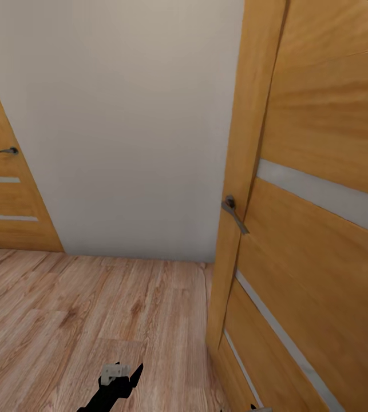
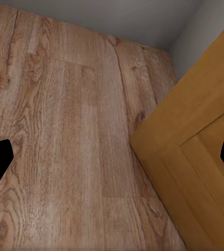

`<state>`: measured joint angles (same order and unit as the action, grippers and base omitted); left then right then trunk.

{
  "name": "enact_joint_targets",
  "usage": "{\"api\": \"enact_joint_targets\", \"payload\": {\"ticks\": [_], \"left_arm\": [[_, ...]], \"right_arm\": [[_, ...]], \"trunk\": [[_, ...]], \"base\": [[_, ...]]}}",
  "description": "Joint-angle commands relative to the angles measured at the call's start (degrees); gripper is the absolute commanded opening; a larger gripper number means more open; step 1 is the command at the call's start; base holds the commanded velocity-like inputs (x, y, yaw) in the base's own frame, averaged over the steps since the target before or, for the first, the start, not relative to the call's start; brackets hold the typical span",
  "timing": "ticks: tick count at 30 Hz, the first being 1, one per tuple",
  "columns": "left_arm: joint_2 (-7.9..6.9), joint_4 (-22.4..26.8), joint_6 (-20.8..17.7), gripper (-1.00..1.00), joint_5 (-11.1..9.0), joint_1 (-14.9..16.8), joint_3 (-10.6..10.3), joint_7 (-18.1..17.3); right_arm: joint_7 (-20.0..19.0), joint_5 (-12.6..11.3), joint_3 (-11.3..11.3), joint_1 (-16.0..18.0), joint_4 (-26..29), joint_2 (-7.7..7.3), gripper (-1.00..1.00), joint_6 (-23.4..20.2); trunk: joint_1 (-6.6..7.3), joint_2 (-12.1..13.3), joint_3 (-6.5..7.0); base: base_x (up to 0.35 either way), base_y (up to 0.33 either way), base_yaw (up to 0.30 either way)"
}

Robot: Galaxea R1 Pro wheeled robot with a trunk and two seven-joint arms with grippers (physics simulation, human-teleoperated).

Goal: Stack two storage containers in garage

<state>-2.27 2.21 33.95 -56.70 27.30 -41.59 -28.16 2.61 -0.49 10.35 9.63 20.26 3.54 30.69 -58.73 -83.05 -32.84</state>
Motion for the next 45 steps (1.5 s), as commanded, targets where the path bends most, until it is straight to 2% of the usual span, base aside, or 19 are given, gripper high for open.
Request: {"api": "enact_joint_targets", "payload": {"ticks": [1,20,24,25,29,34,41,44,45], "left_arm": [[-0.01,0.0,0.1,1.00,-0.6,0.0,-0.4,-0.3],[0.01,-0.1,0.2,1.00,-0.4,0.0,-0.6,-0.5],[-0.19,-0.1,0.9,1.00,1.5,-0.8,-0.6,-0.5],[-0.33,-0.1,1.6,1.00,3.1,-1.6,-0.7,-0.5],[-0.42,-0.1,3.5,1.00,6.2,-4.0,-0.7,-0.5],[-0.30,-0.1,4.5,1.00,7.5,-5.1,-0.8,-0.9],[-0.33,-0.1,4.7,1.00,7.8,-5.4,-0.8,-0.9],[-0.35,-0.1,4.7,1.00,7.7,-5.4,-0.8,-0.8],[-0.36,-0.1,4.6,1.00,7.7,-5.4,-0.8,-0.8]], "right_arm": [[0.3,-0.1,0.3,0.0,0.0,-0.02,1.00,0.2],[0.2,0.0,0.3,0.1,-0.1,-0.02,1.00,0.2],[0.3,0.0,0.3,0.0,-0.1,0.00,1.00,0.2],[0.3,0.0,0.3,0.0,-0.1,-0.01,1.00,0.2],[0.3,0.0,0.3,0.0,-0.1,0.00,1.00,0.2],[0.3,0.0,0.3,0.0,-0.1,-0.02,1.00,0.2],[0.4,-0.1,0.4,0.1,-0.1,0.01,1.00,0.2],[2.2,-0.1,0.4,0.9,0.7,0.06,1.00,0.1],[4.3,-0.1,0.4,2.2,1.6,0.10,1.00,-0.2]], "trunk": [[0.01,0.0,-0.05],[0.01,0.0,-0.05],[0.01,0.0,-0.05],[0.01,0.0,-0.05],[0.01,0.0,-0.05],[0.01,0.0,-0.05],[0.01,0.0,-0.05],[0.01,0.0,-0.05],[0.01,0.0,-0.05]], "base": [[-0.015,0.000,0.000],[-0.062,0.000,0.000],[0.000,0.000,0.000],[0.000,0.000,0.000],[0.000,0.000,0.000],[0.000,0.000,0.000],[0.000,0.000,0.000],[0.000,0.000,0.000],[0.000,0.000,0.000]]}}
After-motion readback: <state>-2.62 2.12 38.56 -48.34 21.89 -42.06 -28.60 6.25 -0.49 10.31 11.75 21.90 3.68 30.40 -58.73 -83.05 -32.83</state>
